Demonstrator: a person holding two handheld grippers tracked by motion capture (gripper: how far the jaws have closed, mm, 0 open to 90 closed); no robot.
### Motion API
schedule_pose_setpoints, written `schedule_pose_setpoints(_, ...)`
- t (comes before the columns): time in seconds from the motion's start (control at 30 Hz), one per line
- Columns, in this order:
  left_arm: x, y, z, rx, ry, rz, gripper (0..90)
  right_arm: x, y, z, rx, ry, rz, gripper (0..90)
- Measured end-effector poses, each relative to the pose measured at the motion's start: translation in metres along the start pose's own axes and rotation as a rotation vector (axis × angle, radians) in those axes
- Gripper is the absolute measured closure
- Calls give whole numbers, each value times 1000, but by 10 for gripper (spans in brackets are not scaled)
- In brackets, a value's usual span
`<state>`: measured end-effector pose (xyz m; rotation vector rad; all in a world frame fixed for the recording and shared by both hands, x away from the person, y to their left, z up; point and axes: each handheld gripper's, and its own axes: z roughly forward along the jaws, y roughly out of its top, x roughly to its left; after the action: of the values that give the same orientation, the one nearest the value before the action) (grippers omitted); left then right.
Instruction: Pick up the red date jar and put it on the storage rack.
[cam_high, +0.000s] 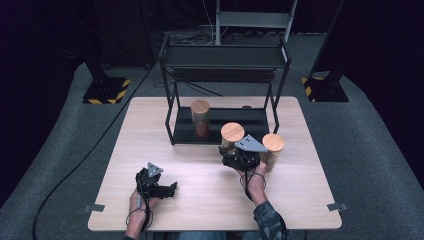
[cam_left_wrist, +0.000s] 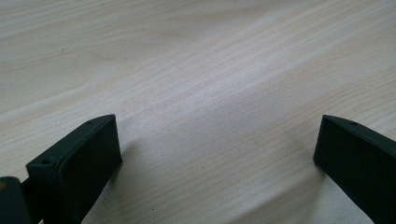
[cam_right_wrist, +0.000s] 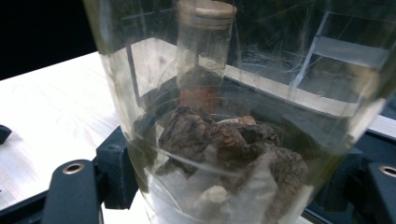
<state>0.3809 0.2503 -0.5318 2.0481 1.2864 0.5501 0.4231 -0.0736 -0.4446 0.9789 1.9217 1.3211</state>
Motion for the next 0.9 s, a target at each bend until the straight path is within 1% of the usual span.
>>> schedule_pose_setpoints(0.13, 0, 0, 0, 0, 0, 0, 0, -2, 2, 2, 4, -7, -5, 248)
schedule_pose_setpoints(0.3, 0, 0, 0, 0, 0, 0, 0, -5, 4, 5, 7, -12, 6, 248)
schedule_pose_setpoints(0.5, 0, 0, 0, 0, 0, 0, 0, -7, 5, 9, 13, -14, 0, 248)
schedule_pose_setpoints(0.67, 0, 0, 0, 0, 0, 0, 0, -9, 8, 13, 13, -14, 13, 248)
schedule_pose_setpoints(0.83, 0, 0, 0, 0, 0, 0, 0, -9, 9, 17, 21, -21, 0, 248)
schedule_pose_setpoints(0.9, 0, 0, 0, 0, 0, 0, 0, -11, 9, 19, 23, -23, 7, 248)
